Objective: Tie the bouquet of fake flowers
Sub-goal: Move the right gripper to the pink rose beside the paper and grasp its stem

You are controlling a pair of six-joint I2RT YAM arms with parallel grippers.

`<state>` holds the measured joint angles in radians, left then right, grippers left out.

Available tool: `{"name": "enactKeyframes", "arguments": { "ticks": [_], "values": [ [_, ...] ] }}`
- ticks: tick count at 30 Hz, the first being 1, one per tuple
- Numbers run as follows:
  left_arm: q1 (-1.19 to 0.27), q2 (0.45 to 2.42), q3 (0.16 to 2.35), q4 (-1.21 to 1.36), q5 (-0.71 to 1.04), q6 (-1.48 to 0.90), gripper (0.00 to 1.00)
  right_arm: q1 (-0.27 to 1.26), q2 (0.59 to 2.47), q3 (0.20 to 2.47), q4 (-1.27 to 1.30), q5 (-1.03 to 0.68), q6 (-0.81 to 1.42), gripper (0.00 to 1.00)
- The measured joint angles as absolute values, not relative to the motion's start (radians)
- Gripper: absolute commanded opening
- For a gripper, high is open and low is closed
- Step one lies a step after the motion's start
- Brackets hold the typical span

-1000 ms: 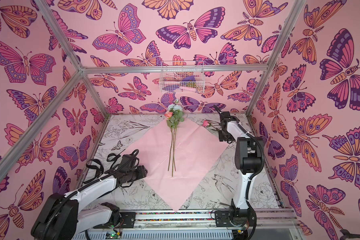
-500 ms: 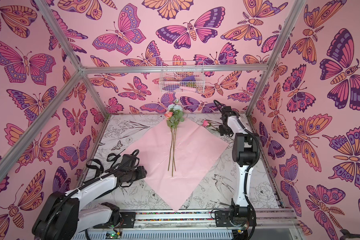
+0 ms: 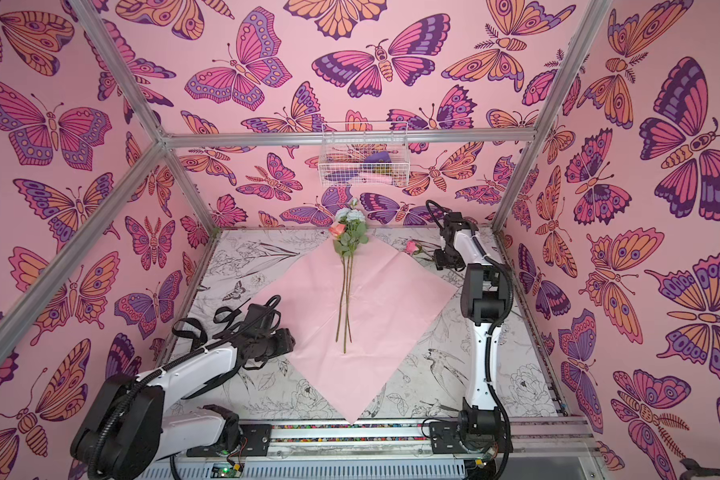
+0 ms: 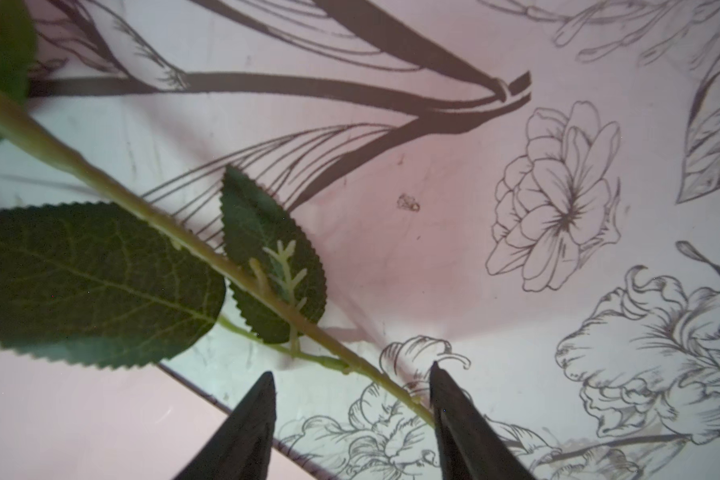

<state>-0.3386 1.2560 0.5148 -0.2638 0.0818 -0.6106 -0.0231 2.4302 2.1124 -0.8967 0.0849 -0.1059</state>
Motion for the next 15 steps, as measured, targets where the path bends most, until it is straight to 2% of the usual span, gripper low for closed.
{"name": "enactKeyframes", "arguments": {
  "ticks": [11,15],
  "values": [
    [-0.339,1.259,0.521,-0.265,0.082,-0.611,0.58,-0.033,2.448,2.126,-0.913,0.075,-0.109,0.01],
    [-0.339,1.259,0.521,-0.265,0.082,-0.611,0.58,-0.035,2.448,2.126,-0.916,0.094,-0.110,0.00]
  ]
}}
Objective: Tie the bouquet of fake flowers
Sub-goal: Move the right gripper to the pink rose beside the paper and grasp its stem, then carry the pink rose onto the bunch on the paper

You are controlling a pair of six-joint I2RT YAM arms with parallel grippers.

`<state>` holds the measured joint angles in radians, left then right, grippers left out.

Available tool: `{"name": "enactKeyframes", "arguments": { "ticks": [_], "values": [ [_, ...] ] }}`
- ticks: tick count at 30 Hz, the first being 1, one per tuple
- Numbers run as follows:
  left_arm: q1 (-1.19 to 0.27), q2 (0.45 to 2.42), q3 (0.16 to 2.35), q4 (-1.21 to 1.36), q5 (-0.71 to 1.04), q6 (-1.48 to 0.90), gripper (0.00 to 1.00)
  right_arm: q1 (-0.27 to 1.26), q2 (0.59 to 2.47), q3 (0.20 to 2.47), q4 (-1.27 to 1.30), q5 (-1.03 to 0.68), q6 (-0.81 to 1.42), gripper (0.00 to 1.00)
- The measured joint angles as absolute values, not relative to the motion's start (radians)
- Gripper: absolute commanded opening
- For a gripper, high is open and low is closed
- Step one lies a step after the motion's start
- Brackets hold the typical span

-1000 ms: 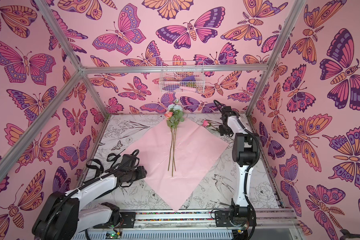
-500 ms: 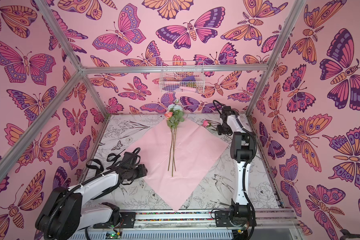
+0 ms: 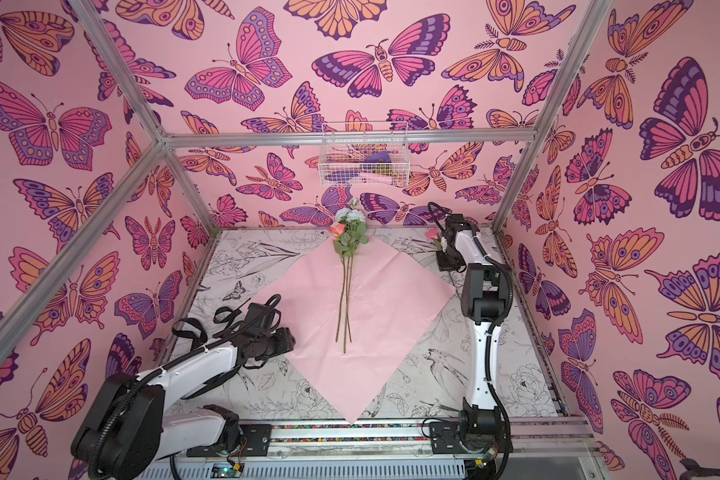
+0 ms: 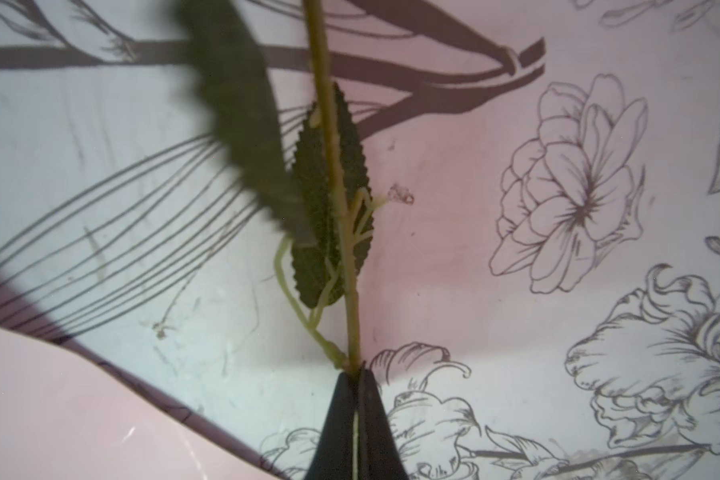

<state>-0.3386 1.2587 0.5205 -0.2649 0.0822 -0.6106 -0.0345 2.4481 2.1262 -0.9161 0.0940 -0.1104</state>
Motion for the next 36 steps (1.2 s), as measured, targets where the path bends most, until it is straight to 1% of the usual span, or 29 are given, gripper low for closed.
{"name": "enactKeyframes", "arguments": {
  "ticks": [9,13,17,21,26,28,30,36],
  "values": [
    [-0.339,1.259,0.521,-0.265,0.082,-0.611,0.58,-0.035,2.430,2.114,-0.924,0.218,-0.105,0.00],
    [-0.339,1.259,0.521,-0.265,0.082,-0.611,0.58,-0.035,2.357,2.081,-0.932,0.261,-0.075,0.00],
    [-0.339,1.259,0.521,-0.265,0.083,-0.611,0.58,-0.035,2.247,2.037,-0.932,0.255,-0.023,0.00],
    [-0.339,1.259,0.521,-0.265,0.083,-0.611,0.58,-0.028,2.119,1.962,-0.907,0.145,0.078,0.00],
    [-0.339,1.259,0.521,-0.265,0.083,-0.611,0.58,-0.009,1.987,1.754,-0.746,-0.123,0.274,0.00],
    [-0.339,1.259,0.521,-0.265,0.083,-0.611,0.58,0.005,1.969,1.671,-0.664,-0.216,0.360,0.00],
    [-0.339,1.258,0.521,-0.264,0.083,-0.611,0.58,0.028,1.970,1.624,-0.605,-0.268,0.422,0.00],
    [-0.339,1.246,0.521,-0.264,0.083,-0.611,0.58,0.168,2.000,1.583,-0.455,-0.335,0.561,0.00]
  ]
}}
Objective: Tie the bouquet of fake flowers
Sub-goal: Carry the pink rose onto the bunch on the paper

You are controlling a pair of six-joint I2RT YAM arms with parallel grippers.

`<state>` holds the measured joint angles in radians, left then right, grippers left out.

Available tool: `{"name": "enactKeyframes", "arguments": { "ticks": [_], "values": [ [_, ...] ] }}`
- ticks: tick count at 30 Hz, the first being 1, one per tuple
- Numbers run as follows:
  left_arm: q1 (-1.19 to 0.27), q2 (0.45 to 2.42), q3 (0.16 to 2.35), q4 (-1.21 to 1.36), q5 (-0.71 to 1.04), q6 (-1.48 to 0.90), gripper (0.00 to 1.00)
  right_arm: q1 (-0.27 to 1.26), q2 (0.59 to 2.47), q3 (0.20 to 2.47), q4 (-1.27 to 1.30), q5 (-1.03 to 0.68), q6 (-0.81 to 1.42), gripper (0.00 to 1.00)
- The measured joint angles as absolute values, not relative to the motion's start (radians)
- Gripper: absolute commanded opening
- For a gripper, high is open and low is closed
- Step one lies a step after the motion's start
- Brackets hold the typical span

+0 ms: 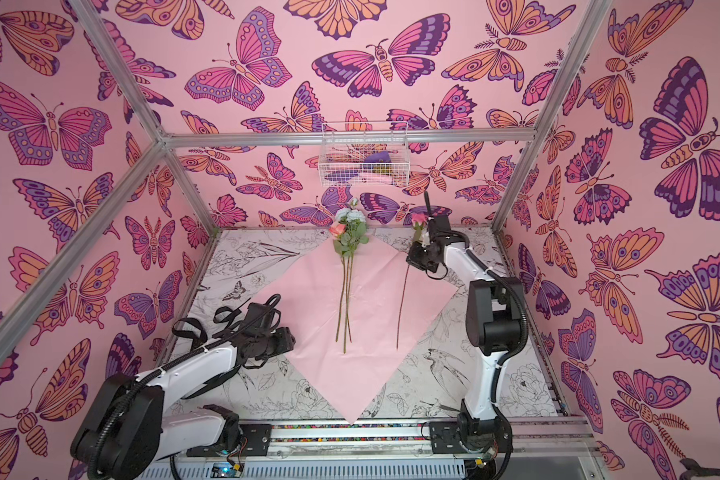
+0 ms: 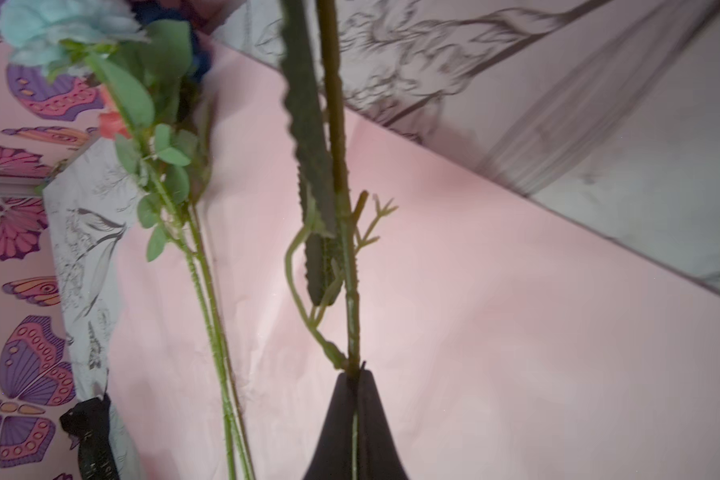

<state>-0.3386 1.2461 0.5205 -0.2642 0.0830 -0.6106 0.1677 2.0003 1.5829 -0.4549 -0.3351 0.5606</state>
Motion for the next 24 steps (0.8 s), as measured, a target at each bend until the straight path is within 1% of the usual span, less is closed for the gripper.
{"name": "enactKeyframes", "arguments": {
  "ticks": [6,12,24],
  "values": [
    [-0.339,1.218,0.520,-0.264,0.086,-0.611,0.58,0.264,2.072,1.610,-0.361,-0.356,0.653,0.00],
    [-0.339,1.196,0.519,-0.263,0.087,-0.611,0.58,0.297,2.167,1.691,-0.337,-0.356,0.704,0.00],
    [-0.339,1.193,0.519,-0.263,0.088,-0.611,0.58,0.344,2.337,1.868,-0.363,-0.360,0.711,0.00]
  ]
}}
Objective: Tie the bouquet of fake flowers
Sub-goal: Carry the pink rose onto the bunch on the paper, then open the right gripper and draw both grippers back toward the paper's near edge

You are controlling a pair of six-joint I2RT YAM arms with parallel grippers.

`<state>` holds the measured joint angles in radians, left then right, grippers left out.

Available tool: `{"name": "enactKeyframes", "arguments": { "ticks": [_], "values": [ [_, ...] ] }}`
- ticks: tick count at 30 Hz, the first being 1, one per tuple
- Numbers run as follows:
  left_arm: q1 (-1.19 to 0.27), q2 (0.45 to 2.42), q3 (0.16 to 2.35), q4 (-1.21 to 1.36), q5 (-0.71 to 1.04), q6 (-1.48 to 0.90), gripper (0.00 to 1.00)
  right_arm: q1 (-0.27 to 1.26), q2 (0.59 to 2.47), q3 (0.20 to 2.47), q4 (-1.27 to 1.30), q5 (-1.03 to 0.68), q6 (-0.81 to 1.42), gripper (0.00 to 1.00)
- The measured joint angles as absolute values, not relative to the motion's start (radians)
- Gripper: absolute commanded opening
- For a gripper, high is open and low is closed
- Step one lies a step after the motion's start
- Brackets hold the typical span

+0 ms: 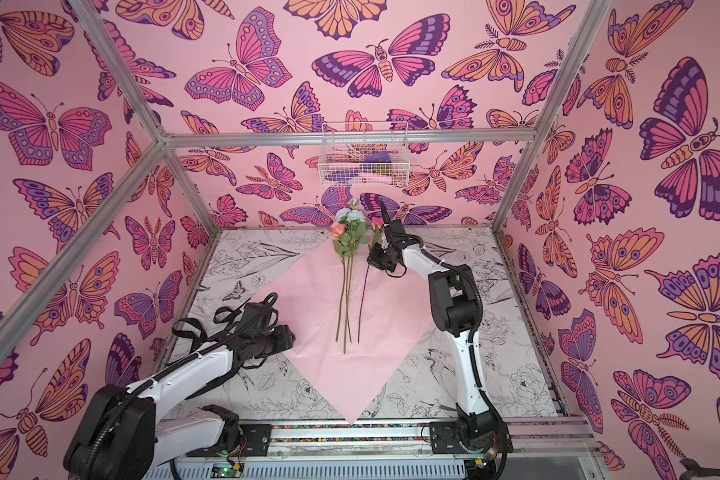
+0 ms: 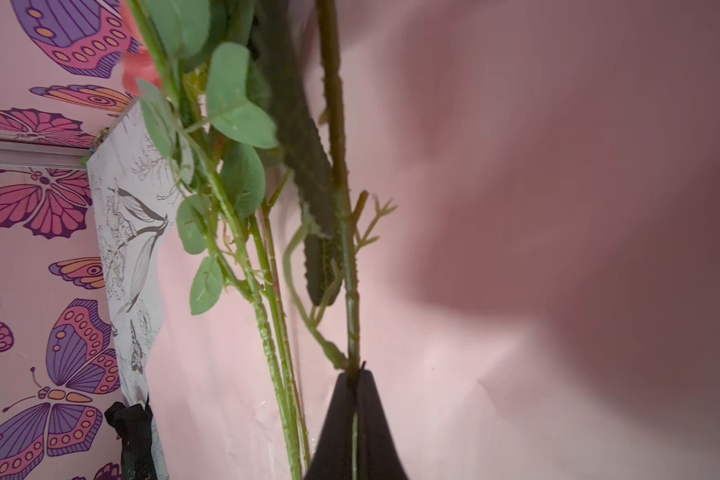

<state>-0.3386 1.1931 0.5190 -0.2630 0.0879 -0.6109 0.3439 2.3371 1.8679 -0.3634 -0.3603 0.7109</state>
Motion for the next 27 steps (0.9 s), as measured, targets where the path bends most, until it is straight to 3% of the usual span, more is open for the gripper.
{"name": "enactKeyframes", "arguments": {
  "ticks": [12,19,27],
  "values": [
    [-0.339,1.197,0.518,-0.262,0.091,-0.611,0.58,0.364,2.431,1.983,-0.376,-0.379,0.712,0.00],
    [-0.339,1.198,0.517,-0.262,0.096,-0.611,0.58,0.368,2.462,2.002,-0.377,-0.402,0.736,0.17],
    [-0.339,1.168,0.496,-0.260,0.122,-0.630,0.59,0.370,2.462,2.001,-0.374,-0.406,0.736,0.24]
  ]
}}
